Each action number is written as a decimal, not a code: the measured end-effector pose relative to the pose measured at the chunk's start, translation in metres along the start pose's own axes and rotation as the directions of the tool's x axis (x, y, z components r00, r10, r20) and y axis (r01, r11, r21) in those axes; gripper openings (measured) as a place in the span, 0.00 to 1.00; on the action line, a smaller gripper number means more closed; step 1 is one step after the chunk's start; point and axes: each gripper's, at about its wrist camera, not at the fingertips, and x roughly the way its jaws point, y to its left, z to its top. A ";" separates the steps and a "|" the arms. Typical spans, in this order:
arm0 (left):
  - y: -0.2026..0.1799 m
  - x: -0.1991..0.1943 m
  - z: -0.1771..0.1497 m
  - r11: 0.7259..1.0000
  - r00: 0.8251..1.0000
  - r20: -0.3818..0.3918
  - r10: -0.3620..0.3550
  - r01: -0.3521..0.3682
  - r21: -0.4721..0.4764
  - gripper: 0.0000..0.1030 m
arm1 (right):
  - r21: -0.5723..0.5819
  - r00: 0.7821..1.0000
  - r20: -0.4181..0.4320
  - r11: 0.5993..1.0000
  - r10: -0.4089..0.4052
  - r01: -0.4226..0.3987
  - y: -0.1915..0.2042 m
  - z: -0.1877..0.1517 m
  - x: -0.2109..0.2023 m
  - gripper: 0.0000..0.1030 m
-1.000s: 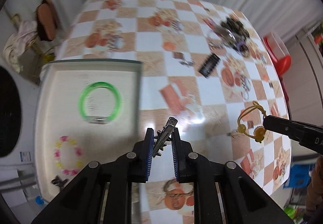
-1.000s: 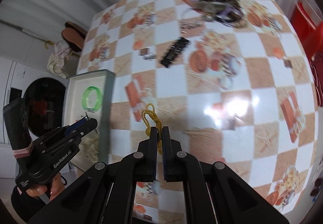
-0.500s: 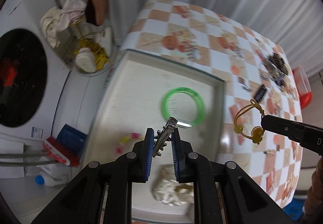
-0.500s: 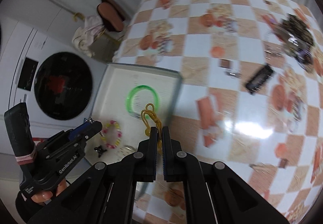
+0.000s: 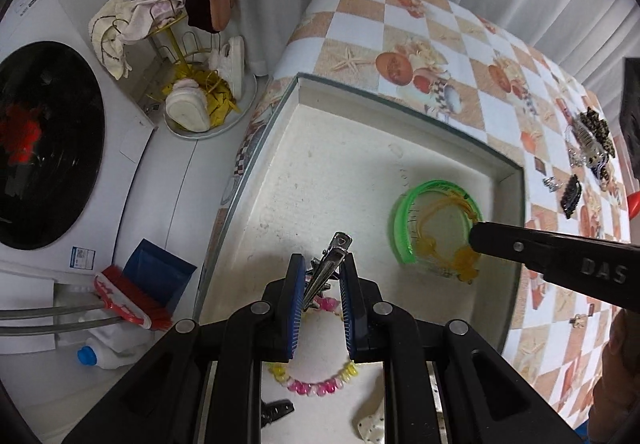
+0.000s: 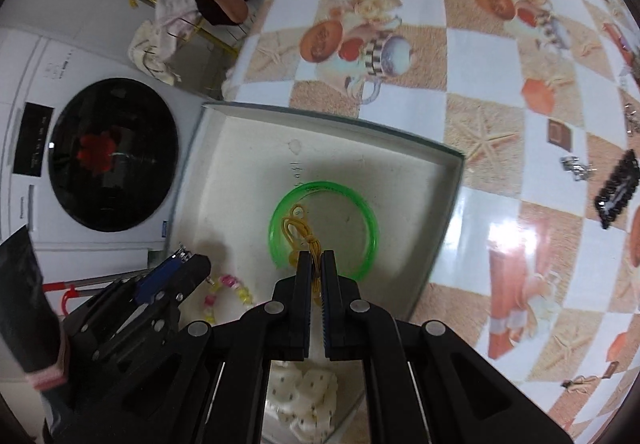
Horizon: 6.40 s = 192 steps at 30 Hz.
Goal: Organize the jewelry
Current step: 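Lower both items into the white tray and open both tools, then lift both open tools out of the tray toward the table, then grasp the gold hair clip with the right tool while the left tool grasps the braided cord bracelet, then carry the gold clip and braided bracelet into the tray and open both tools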
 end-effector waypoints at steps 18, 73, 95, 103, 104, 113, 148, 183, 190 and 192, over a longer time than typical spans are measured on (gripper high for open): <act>-0.004 0.030 0.003 0.997 0.996 -0.037 0.076 -0.075 0.029 0.22 | -0.022 0.994 0.000 0.994 -0.106 0.106 -0.003 0.023 0.028 0.04; -0.140 -0.033 -0.033 0.964 0.997 -0.026 0.068 -0.059 0.260 1.00 | 0.253 0.982 0.128 0.962 -0.138 0.102 -0.176 -0.117 -0.130 0.87; -0.193 -0.045 -0.116 0.990 0.993 -0.115 0.034 -0.018 0.140 1.00 | -0.051 0.976 0.022 0.974 -0.219 0.220 -0.215 -0.152 -0.114 0.87; -0.192 -0.033 -0.158 0.997 0.985 -0.165 0.055 -0.064 -0.046 0.93 | -0.235 0.972 -0.001 0.945 -0.233 0.226 -0.211 -0.145 -0.101 0.86; -0.192 -0.030 -0.161 0.996 0.984 -0.166 0.057 -0.067 -0.058 0.93 | -0.246 0.972 -0.003 0.942 -0.236 0.228 -0.211 -0.145 -0.099 0.86; -0.184 0.008 -0.170 0.984 0.977 -0.205 0.061 -0.093 -0.149 0.84 | -0.372 0.956 0.012 0.886 -0.294 0.277 -0.197 -0.139 -0.076 0.82; -0.183 -0.050 -0.153 0.985 0.991 -0.118 -0.066 0.046 -0.165 0.16 | -0.204 0.989 -0.039 0.970 -0.145 0.134 -0.186 -0.111 -0.088 0.20; -0.067 -0.096 -0.095 0.997 0.997 0.005 -0.079 0.079 -0.013 0.16 | -0.014 0.993 0.100 0.998 -0.064 0.066 -0.090 -0.107 -0.110 0.20; -0.017 -0.086 -0.093 0.996 0.999 0.006 -0.042 0.042 -0.078 0.16 | -0.077 0.995 0.087 0.995 -0.051 0.058 -0.043 -0.095 -0.092 0.20; -0.007 -0.081 -0.093 0.996 0.999 0.001 -0.036 0.036 -0.087 0.16 | -0.094 0.995 0.082 0.994 -0.048 0.056 -0.030 -0.092 -0.085 0.20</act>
